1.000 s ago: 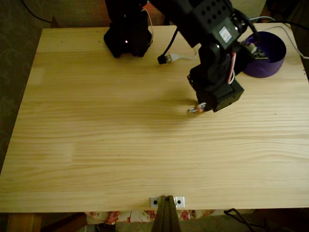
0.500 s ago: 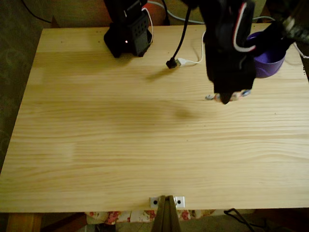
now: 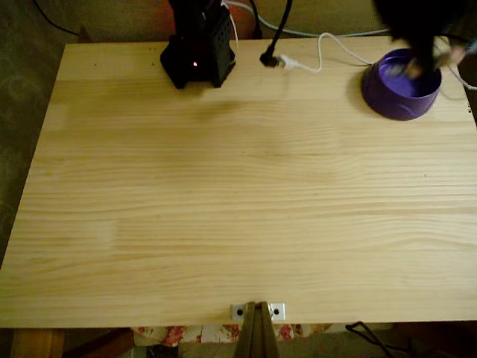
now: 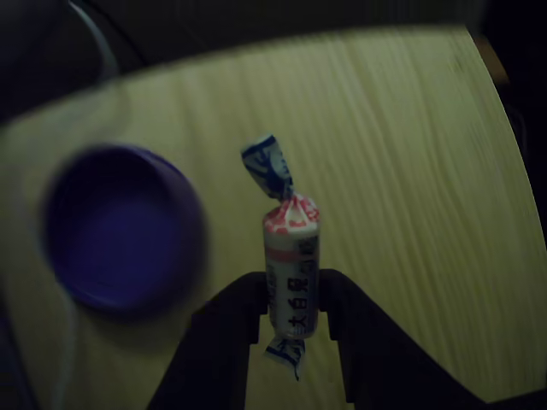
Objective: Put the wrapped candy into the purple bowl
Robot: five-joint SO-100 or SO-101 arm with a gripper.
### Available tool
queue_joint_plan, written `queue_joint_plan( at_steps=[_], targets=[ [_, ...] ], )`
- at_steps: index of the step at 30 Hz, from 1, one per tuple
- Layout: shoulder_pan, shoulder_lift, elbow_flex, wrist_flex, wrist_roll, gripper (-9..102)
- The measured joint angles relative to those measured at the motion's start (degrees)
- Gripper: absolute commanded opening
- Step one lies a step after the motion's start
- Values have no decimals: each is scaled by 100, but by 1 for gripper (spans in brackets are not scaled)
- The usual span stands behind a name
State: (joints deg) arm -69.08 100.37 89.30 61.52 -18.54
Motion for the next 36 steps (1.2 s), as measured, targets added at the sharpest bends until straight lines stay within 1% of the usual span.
queue_joint_plan(
  at_steps=[7, 14, 26, 36],
  targets=[
    [-993, -1204, -1213, 211, 246, 4],
    [-1283, -2268, -1907, 211, 378, 4],
    [-1301, -2531, -1951, 211, 510, 7],
    [-1301, -2531, -1494, 211, 712, 15]
  ],
)
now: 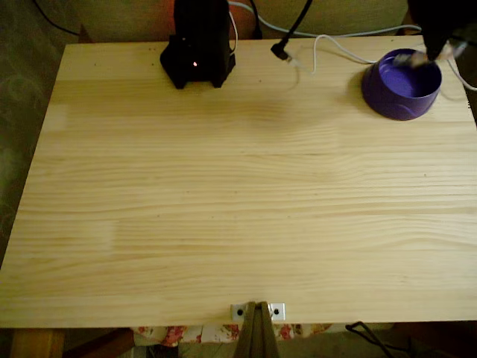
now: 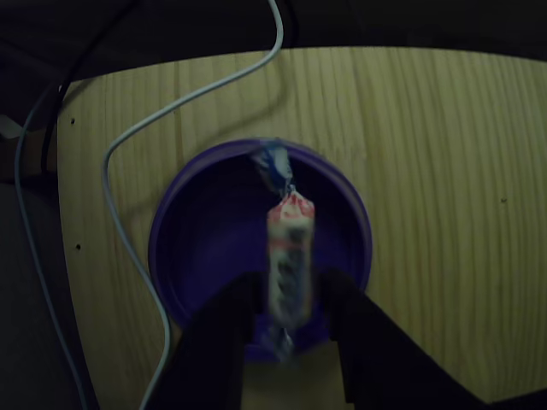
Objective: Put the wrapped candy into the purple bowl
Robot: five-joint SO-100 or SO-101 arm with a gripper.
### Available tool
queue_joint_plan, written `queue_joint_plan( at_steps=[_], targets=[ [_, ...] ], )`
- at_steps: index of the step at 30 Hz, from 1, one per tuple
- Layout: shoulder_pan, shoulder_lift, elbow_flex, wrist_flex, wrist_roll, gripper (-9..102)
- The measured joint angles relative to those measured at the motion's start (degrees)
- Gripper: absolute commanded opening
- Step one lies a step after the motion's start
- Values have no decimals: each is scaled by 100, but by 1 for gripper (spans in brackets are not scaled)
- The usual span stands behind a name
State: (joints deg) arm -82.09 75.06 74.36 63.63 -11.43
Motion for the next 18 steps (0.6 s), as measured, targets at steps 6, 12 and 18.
queue_joint_plan(
  at_steps=[6, 12, 18],
  targets=[
    [0, 9, 18, 53, 114, 14],
    [35, 255, 18, 53, 105, 1],
    [387, 870, 18, 123, -299, 0]
  ],
)
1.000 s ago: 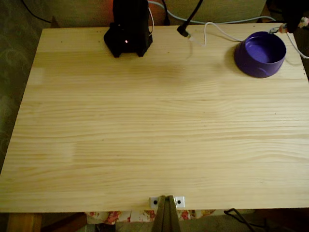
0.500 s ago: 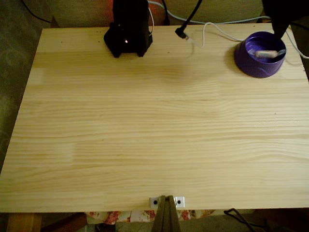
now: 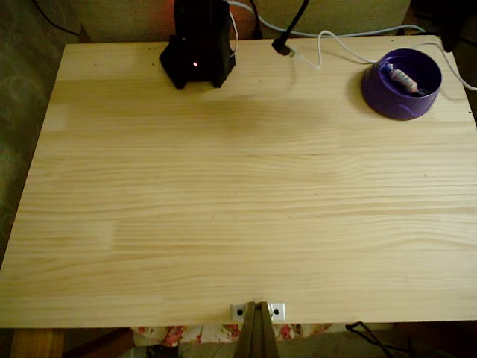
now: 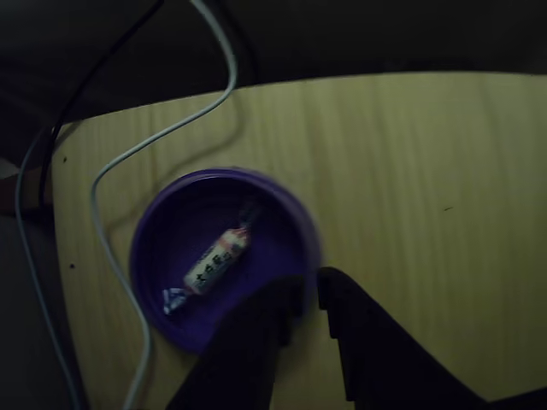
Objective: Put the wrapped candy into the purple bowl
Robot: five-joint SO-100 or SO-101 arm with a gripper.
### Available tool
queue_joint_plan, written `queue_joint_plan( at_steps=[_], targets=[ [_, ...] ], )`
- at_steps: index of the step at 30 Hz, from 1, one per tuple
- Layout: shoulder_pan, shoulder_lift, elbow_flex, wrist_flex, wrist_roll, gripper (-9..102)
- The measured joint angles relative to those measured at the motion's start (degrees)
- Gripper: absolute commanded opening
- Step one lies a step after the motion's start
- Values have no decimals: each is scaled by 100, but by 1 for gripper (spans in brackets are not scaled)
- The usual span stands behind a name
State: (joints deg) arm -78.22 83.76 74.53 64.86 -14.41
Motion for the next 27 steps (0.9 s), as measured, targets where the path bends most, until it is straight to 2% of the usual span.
queue_joint_plan(
  at_steps=[8, 14, 18, 22, 27],
  targets=[
    [976, 984, 272, 967, -1011, 1],
    [2654, 2250, 1661, 1318, -940, 1],
    [4157, 3445, 3111, 844, -554, 1],
    [5801, 4641, 4544, 35, -519, 1],
    [7269, 6179, 6311, -984, -44, 1]
  ],
)
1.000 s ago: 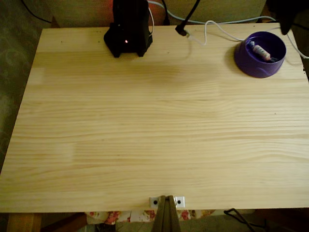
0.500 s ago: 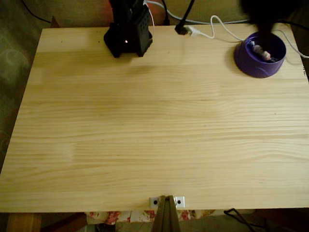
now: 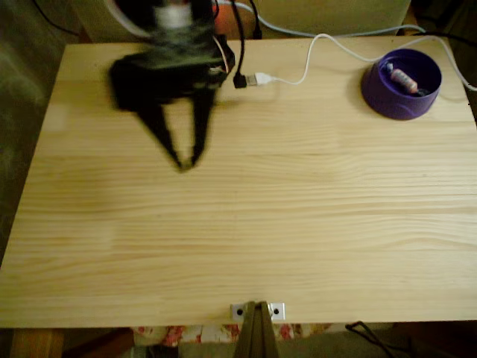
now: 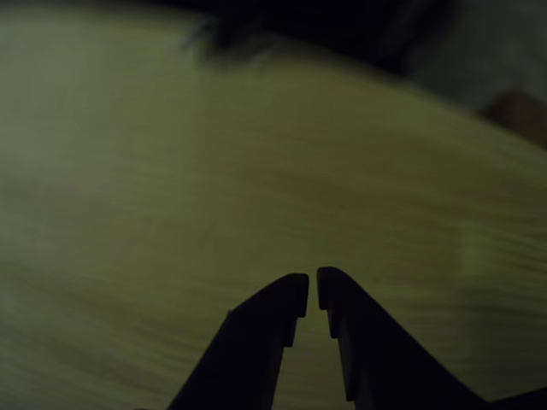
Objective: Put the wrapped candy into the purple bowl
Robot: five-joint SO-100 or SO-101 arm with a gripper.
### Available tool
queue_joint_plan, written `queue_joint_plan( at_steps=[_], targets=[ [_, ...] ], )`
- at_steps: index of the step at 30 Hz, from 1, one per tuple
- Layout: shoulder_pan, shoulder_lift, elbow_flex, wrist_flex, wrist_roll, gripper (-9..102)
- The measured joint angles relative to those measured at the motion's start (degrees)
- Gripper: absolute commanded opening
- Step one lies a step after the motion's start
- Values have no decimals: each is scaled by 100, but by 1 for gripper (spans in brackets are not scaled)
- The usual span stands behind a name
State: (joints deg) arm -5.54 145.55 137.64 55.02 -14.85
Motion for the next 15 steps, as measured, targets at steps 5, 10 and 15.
queue_joint_plan(
  at_steps=[5, 10, 15],
  targets=[
    [501, 1362, 1371, -290, 650, 1],
    [615, 2549, 2329, -62, 1160, 1],
    [765, 3384, 3067, 246, 1608, 1]
  ],
)
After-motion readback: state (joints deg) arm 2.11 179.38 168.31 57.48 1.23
